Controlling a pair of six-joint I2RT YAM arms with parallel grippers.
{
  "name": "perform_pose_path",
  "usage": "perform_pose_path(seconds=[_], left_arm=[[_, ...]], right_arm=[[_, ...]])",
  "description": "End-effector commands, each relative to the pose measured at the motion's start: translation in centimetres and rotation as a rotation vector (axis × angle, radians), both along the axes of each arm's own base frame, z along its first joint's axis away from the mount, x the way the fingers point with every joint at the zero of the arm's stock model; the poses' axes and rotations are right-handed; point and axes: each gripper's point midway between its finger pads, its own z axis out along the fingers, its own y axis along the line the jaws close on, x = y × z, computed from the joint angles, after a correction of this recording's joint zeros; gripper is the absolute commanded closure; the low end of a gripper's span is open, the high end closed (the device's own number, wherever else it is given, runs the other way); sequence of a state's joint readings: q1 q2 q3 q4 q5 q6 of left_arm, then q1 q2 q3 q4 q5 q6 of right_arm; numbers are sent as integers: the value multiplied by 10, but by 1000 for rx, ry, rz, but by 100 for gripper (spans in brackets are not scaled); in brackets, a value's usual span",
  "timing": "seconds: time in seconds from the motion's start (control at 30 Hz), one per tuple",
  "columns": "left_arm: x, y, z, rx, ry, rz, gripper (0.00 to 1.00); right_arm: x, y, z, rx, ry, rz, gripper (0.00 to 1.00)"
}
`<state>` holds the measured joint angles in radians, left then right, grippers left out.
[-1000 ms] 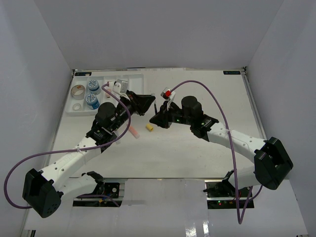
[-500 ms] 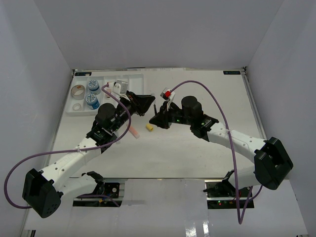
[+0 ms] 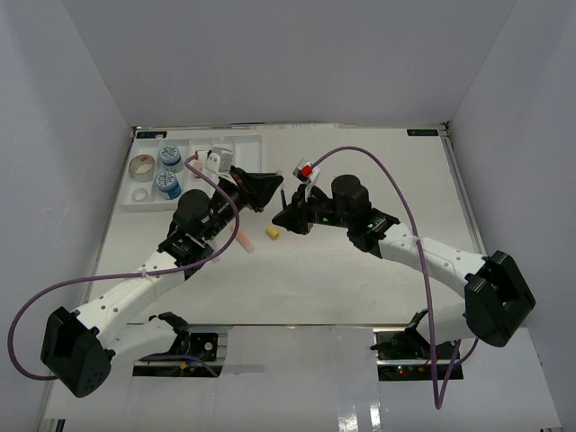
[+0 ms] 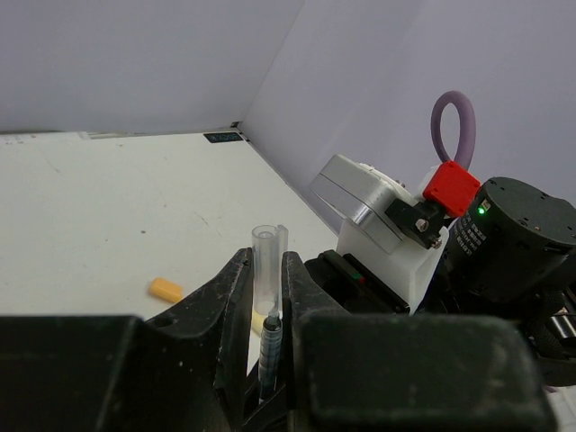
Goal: Sort the stationery into containers
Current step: Close the pen cap on the pen.
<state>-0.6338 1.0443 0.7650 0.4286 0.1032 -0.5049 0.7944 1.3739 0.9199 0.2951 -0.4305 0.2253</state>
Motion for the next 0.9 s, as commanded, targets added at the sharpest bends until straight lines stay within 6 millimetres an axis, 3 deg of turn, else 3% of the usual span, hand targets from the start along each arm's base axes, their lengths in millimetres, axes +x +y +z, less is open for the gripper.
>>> perform_pose_path(seconds=[0.0, 0.87], left_arm=[[-7, 2, 9, -14, -44, -18, 85], [-12, 0, 4, 31, -98, -45, 82]], right_arm=[[3, 3, 48, 96, -103, -3, 92], [18, -6, 80, 134, -183, -60, 92]])
